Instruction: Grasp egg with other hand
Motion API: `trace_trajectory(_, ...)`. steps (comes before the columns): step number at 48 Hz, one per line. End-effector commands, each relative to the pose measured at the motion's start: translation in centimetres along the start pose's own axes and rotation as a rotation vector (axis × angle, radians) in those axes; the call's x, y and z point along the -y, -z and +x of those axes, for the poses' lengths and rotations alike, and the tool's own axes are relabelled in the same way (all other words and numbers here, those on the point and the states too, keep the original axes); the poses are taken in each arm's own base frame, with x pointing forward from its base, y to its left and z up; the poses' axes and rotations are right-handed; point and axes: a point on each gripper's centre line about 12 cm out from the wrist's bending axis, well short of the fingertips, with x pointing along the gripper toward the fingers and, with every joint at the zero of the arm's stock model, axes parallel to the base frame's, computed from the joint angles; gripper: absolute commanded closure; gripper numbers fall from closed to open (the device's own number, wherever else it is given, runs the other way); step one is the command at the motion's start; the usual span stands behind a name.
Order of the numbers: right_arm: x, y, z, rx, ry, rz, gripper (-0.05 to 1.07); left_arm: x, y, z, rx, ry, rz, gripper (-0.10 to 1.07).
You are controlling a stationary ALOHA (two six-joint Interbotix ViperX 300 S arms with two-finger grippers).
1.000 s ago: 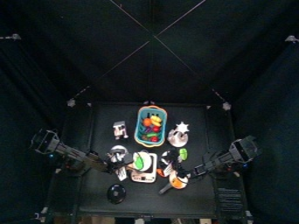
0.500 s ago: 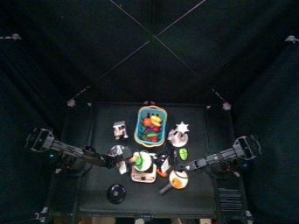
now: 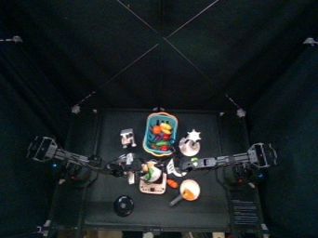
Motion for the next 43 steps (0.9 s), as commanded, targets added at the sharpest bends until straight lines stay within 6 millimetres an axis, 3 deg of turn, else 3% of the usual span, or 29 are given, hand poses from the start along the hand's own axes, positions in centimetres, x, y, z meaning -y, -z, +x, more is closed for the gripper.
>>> trace_trajectory(1, -1.6, -1.5, -0.8, 0.012, -0.068, 0.020, 0.23, -0.3, -0.6, 0.2, 0.015, -0.008, 0.004, 0.24)
trace_trajectory(10, -1.7, -1.3, -0.2, -0.004, -0.071, 0.025, 0.20, -0.7, -0.6, 1.1, 0.006, -0.017, 0.009, 0.24)
trace_trajectory(24, -1.3, -0.9, 0.2, -0.016, -0.059, 0.028, 0.03, -1.2, -1.1, 1.6, 0.012, -0.031, 0.011, 0.24)
trace_trajectory(43, -0.8, -0.8, 1.7, -0.021, -0.033, 0.016, 0.03, -0.7, -2.4, 3.1, 0.028, -0.032, 0.061, 0.24)
